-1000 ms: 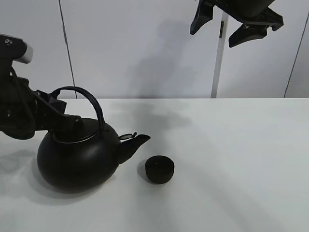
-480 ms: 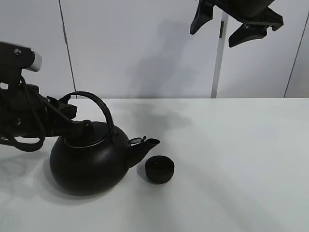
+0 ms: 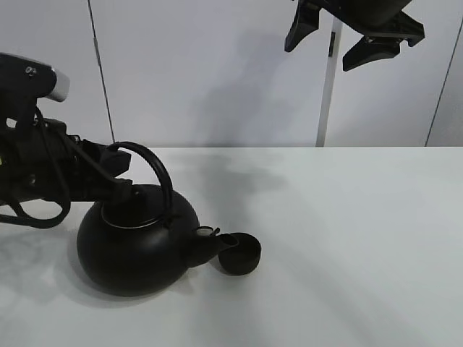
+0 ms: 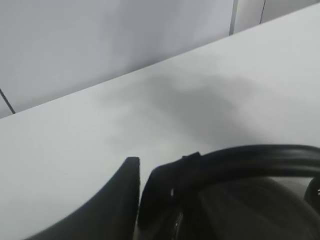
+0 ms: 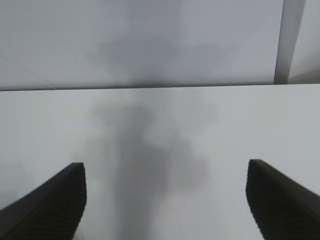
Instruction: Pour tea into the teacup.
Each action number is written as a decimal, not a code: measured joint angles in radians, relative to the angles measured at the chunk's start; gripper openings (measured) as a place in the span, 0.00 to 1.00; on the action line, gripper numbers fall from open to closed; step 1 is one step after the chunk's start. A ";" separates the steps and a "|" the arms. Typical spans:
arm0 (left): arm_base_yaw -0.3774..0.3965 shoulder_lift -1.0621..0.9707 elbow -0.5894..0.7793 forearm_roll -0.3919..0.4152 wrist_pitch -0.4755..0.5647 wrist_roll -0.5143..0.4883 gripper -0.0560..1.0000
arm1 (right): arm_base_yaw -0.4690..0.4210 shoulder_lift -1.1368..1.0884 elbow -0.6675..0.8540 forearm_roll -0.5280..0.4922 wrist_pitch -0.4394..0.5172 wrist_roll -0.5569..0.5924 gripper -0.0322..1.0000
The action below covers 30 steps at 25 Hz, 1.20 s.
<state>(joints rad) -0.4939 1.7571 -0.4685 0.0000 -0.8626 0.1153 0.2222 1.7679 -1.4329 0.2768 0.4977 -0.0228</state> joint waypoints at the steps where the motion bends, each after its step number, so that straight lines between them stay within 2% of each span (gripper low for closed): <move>1: 0.000 -0.001 -0.001 0.000 -0.008 -0.008 0.27 | 0.000 0.000 0.000 0.000 0.000 0.000 0.61; 9: -0.028 -0.029 -0.003 0.012 -0.007 -0.032 0.46 | 0.000 0.000 0.000 0.000 0.000 0.000 0.61; 16: -0.035 -0.087 -0.003 0.013 0.108 -0.036 0.61 | 0.000 0.000 0.000 0.000 -0.001 0.000 0.61; 26: -0.035 -0.214 -0.003 0.022 0.313 -0.053 0.64 | 0.000 0.000 0.000 0.000 -0.002 0.000 0.61; 30: -0.035 -0.278 -0.005 0.024 0.458 -0.068 0.65 | 0.000 0.000 0.000 0.000 -0.002 0.000 0.61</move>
<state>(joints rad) -0.5288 1.4794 -0.4733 0.0238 -0.4047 0.0473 0.2222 1.7679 -1.4329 0.2768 0.4954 -0.0228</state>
